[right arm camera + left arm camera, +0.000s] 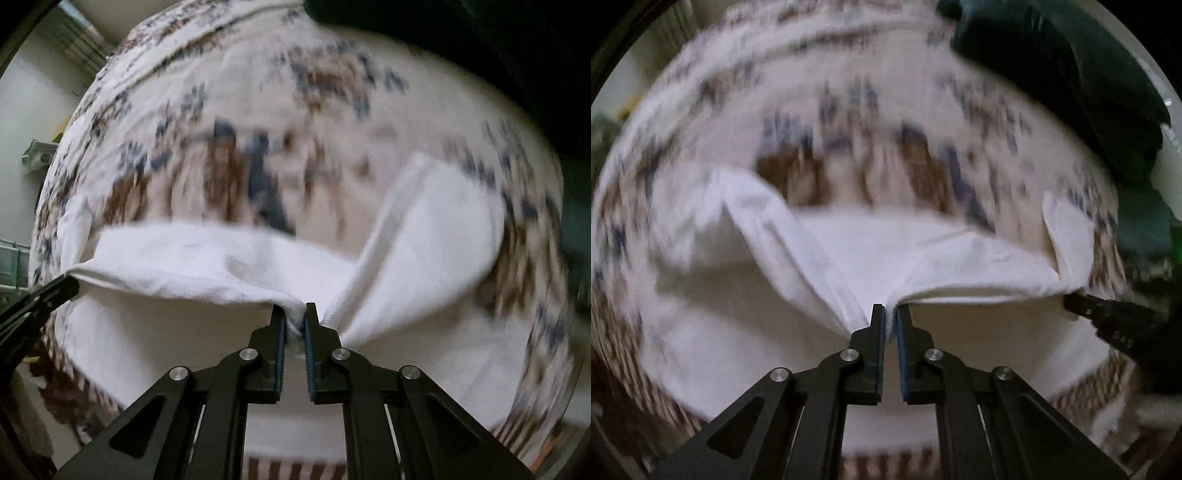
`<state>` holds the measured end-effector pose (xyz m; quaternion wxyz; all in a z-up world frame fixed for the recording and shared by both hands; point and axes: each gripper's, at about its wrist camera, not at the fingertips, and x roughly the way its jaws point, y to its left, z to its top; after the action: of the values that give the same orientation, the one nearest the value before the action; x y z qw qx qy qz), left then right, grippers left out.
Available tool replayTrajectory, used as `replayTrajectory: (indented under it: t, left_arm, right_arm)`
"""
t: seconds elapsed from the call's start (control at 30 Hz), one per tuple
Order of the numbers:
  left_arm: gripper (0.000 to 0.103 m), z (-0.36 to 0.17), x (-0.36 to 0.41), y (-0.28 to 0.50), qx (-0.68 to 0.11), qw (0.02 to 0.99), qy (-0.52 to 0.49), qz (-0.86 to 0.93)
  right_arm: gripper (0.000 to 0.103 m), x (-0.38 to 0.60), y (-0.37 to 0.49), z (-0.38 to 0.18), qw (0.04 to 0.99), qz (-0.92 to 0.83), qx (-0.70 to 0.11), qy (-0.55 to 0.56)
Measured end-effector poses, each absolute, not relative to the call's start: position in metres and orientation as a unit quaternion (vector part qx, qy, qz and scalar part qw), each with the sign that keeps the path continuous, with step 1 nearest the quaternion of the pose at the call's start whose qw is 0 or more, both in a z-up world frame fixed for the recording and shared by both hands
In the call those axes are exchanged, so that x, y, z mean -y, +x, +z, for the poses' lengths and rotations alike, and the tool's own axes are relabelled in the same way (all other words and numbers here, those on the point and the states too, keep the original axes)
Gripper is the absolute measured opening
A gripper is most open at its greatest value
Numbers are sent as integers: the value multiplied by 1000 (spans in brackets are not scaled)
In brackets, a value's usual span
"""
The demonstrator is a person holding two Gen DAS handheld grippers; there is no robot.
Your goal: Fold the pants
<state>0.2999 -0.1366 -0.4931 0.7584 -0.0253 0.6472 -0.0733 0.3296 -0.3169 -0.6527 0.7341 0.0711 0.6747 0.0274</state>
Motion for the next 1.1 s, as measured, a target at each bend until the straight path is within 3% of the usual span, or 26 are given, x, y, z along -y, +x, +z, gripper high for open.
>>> replayTrajectory:
  t: [0.27, 0.4, 0.47, 0.5, 0.53, 0.6, 0.73, 0.93, 0.97, 1.03, 1.07, 1.1]
  left_arm:
    - [6, -629, 135, 254, -753, 657, -27, -36]
    - [11, -607, 137, 265, -753, 656, -36, -39]
    - [20, -587, 138, 266, -741, 670, -21, -44]
    - [35, -578, 138, 265, -737, 674, -11, -38]
    - [66, -572, 134, 264, -737, 676, -11, -29]
    - [98, -565, 127, 266, -736, 677, -6, -13]
    - [98, -556, 123, 286, -716, 697, 17, 19]
    - [98, -575, 141, 337, -688, 722, 57, 54]
    - [98, -576, 145, 344, -683, 726, 58, 57]
    - [98, -572, 147, 355, -680, 730, 54, 46]
    - [98, -570, 149, 358, -678, 732, 55, 42]
    - [98, -564, 151, 359, -673, 736, 54, 35]
  right_arm:
    - [15, 311, 258, -754, 648, 20, -759, 61]
    - [25, 325, 268, -744, 617, 11, -776, 129]
    - [32, 335, 269, -727, 614, 18, -769, 175]
    - [39, 341, 268, -719, 615, 14, -764, 192]
    - [44, 346, 268, -713, 617, 7, -760, 205]
    - [79, 358, 272, -702, 628, -20, -748, 215]
    - [81, 378, 307, -693, 656, -57, -717, 227]
    - [81, 400, 379, -745, 652, -131, -720, 198]
    - [79, 400, 385, -753, 650, -139, -722, 189]
    - [44, 407, 384, -752, 661, -171, -710, 173]
    - [4, 415, 377, -745, 666, -183, -695, 199]
    - [5, 429, 362, -733, 673, -202, -671, 238]
